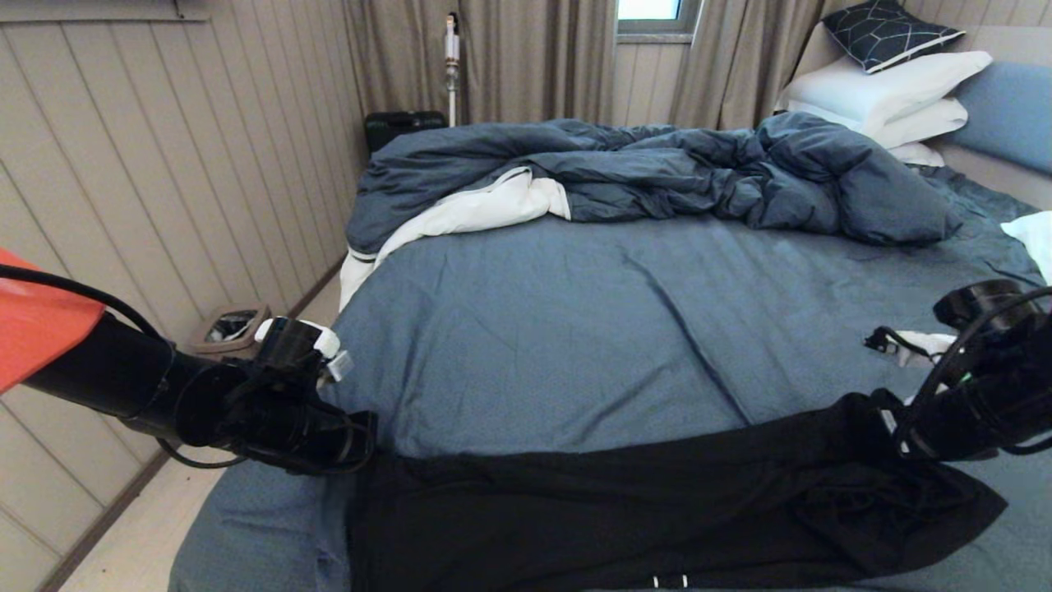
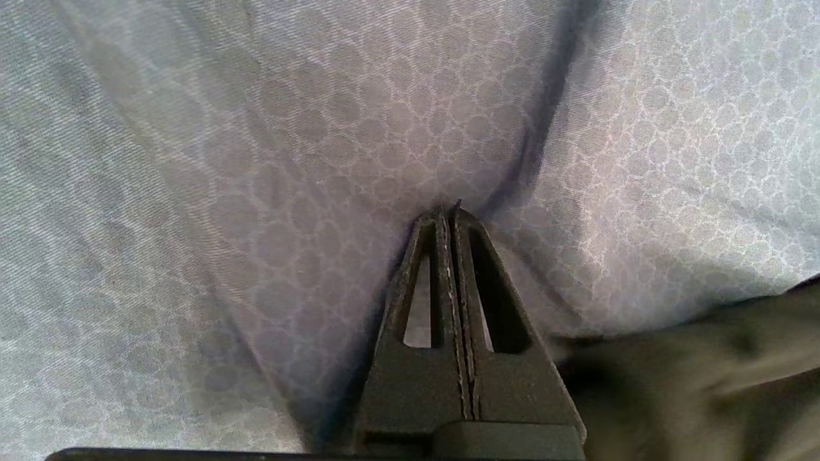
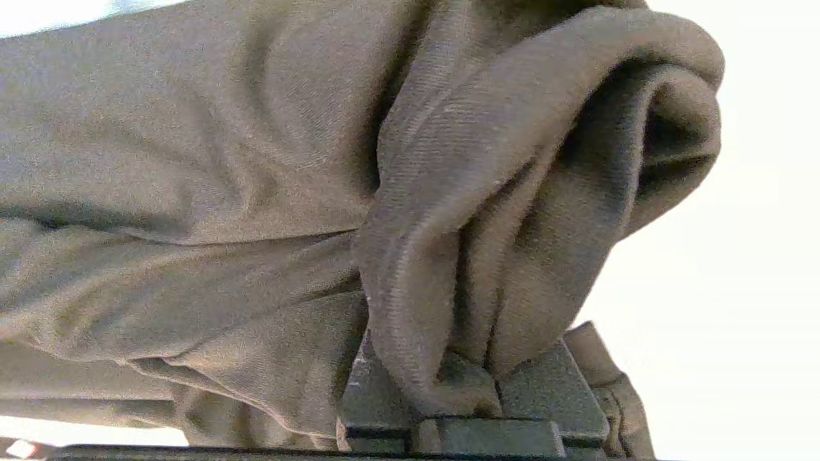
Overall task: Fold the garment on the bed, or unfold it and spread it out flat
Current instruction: Fold the black T-shirt
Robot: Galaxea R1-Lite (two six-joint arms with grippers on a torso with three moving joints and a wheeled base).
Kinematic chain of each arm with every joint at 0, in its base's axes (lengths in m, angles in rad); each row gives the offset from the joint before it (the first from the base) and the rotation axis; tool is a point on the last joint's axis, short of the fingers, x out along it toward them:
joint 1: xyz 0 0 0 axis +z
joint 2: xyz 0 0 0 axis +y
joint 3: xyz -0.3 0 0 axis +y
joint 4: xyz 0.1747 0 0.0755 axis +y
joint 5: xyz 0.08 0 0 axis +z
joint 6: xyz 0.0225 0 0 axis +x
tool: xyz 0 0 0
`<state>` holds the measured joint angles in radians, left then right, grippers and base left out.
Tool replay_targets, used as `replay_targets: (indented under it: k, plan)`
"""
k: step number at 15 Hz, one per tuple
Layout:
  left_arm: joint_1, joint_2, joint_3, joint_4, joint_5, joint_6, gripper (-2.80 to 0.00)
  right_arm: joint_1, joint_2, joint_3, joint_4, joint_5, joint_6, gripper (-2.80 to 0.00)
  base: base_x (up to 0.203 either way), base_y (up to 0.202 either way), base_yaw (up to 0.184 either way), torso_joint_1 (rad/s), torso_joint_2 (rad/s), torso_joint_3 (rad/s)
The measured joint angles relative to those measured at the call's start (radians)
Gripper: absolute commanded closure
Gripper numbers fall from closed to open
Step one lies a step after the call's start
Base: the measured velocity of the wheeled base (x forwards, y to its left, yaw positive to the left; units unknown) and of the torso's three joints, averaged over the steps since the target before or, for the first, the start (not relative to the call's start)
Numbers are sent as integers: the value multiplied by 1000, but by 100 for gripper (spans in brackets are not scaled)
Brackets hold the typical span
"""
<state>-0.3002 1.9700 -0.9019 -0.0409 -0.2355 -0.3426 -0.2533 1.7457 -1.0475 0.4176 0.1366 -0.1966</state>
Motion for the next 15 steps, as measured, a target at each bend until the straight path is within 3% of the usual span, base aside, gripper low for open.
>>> replay_targets:
  k: [2,9,12,15]
  plan:
    - [0,0,0,0,0,0,0,-71,3,-14,0,1,-43,0,0,0,0,0,0,0]
    - [0,0,0,0,0,0,0,-476,129,-190,-1,25,-141,0,0,0,0,0,0,0]
    - [0,1,0,0,-1,0,0,-567,197,-328,25,29,-149,0,0,0,0,0,0,0]
    - [0,2,0,0,-1,0,0,-611,227,-456,168,90,-149,0,0,0,0,0,0,0]
